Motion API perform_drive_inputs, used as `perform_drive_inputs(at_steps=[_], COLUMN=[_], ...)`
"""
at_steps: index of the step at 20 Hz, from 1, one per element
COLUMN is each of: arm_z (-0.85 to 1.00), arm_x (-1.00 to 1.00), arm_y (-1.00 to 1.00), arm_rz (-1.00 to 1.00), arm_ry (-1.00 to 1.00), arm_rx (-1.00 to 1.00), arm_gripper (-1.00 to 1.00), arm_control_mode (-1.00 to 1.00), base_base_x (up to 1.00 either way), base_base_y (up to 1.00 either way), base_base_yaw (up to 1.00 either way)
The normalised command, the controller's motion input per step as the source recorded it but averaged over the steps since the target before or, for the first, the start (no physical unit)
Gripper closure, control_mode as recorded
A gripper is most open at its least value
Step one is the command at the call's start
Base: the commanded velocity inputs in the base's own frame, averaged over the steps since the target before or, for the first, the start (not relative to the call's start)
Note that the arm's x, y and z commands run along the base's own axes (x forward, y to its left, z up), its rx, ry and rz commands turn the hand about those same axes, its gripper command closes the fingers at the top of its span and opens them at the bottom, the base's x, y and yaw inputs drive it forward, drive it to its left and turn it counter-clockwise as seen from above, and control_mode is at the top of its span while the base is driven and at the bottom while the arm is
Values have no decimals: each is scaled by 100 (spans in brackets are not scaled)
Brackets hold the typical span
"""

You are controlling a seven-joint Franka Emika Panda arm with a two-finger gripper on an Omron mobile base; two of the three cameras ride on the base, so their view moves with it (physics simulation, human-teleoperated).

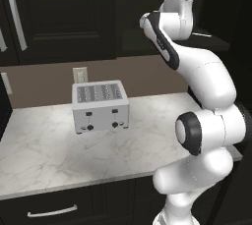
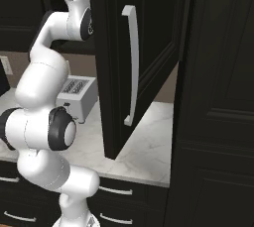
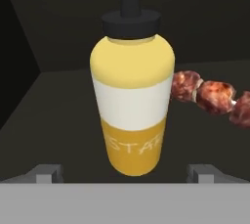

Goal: The dining table condiment station is running low on mustard. Refill the condiment station by opening the cabinet and taking the mustard from the cabinet and placing it on the dining table.

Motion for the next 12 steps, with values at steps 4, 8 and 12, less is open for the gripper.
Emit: perform_drive_inputs(at_steps=[4,8,12], arm_z=[-4,-6,-3], arm_x=[24,28,29], arm_y=[0,0,0], arm_rz=[0,0,0], arm_ry=[0,0,0], arm_rx=[0,0,0], arm_gripper=[-100,-100,-100], arm_control_mode=[-100,-100,-100], base_base_x=[0,0,0], base_base_y=[0,0,0], base_base_yaw=[0,0,0])
